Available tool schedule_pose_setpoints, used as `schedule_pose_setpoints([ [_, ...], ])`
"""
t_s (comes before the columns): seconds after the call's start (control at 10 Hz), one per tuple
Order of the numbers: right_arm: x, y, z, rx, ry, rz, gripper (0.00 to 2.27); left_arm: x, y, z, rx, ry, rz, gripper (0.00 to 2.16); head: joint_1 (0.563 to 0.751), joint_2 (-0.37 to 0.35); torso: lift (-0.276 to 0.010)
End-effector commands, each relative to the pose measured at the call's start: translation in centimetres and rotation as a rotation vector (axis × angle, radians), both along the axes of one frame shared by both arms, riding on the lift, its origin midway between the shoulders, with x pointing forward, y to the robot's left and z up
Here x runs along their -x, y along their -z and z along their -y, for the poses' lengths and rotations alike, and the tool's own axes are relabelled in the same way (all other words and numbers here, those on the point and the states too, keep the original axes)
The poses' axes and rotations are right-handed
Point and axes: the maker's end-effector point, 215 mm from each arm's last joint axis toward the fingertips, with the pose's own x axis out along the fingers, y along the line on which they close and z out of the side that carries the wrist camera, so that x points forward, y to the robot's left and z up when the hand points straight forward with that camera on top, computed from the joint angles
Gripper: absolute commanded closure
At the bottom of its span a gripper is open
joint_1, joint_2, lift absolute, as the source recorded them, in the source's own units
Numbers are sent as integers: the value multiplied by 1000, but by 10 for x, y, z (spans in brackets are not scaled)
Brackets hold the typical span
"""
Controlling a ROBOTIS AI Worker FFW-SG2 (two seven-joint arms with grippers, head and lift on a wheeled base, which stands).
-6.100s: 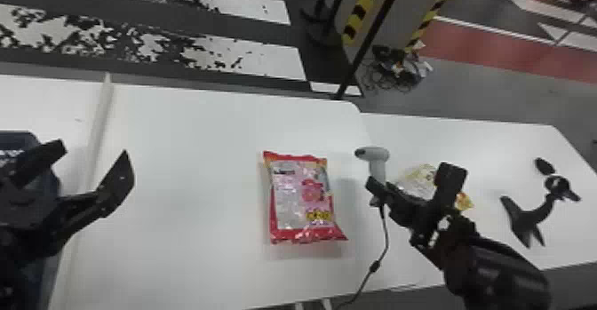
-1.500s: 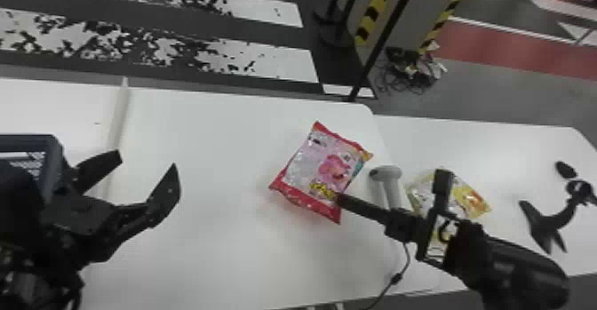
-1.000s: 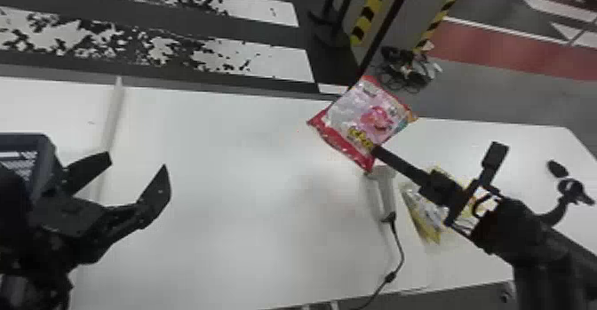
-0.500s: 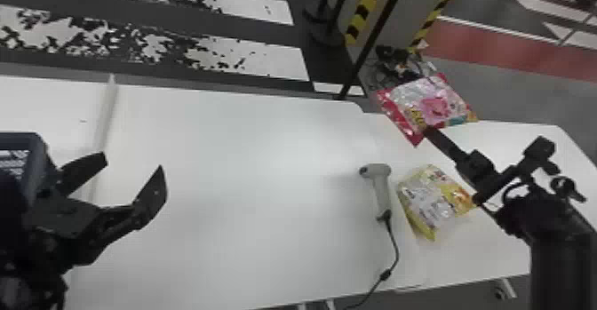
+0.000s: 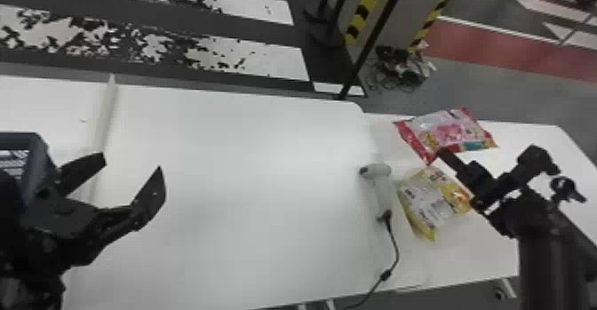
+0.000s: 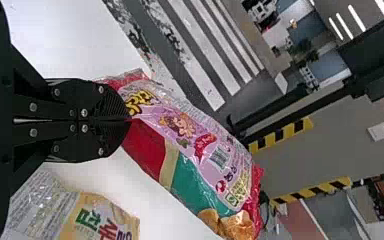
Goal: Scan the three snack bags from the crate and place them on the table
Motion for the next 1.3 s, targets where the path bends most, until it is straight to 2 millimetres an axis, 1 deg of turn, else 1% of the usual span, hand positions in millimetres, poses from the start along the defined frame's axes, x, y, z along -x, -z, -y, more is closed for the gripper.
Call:
schedule_pose_setpoints([
  [0.0, 5, 17, 14, 32, 48, -42, 2243, 1, -1, 1, 3, 5, 2, 26, 695, -350, -62],
  [0.2, 11, 29, 24, 63, 82, -98, 2243, 2, 0, 0, 2, 6, -1, 26, 695, -350, -62],
  [0.3, 16, 40, 24, 64, 95, -135, 2243, 1, -1, 0, 4, 6, 1, 26, 695, -350, -62],
  [0.4, 18, 50, 20, 76, 87, -182, 2243, 1, -1, 1, 4, 7, 1, 26, 695, -350, -62],
  [0.5, 25, 66, 14, 99, 83, -256, 2240, 1, -2, 1, 5, 6, 1, 26, 695, -350, -62],
  [0.6, 29, 74, 11, 97, 86, -293, 2024, 2, -3, 3, 8, 14, 3, 26, 695, -350, -62],
  [0.7, 33, 83, 6, 93, 83, -331, 1524, 3, -3, 4, 15, 15, 0, 26, 695, -350, -62],
  [0.8, 33, 84, 3, 89, 83, -333, 444, 5, -4, 4, 17, 15, 2, 26, 695, -350, -62],
  [0.9, 35, 87, 2, 88, 81, -337, -2, 5, -6, 4, 17, 16, 5, 26, 695, -350, -62],
  [1.2, 39, 85, -4, 118, 46, -346, 60, 6, -7, 9, 22, 21, 6, 26, 695, -350, -62],
])
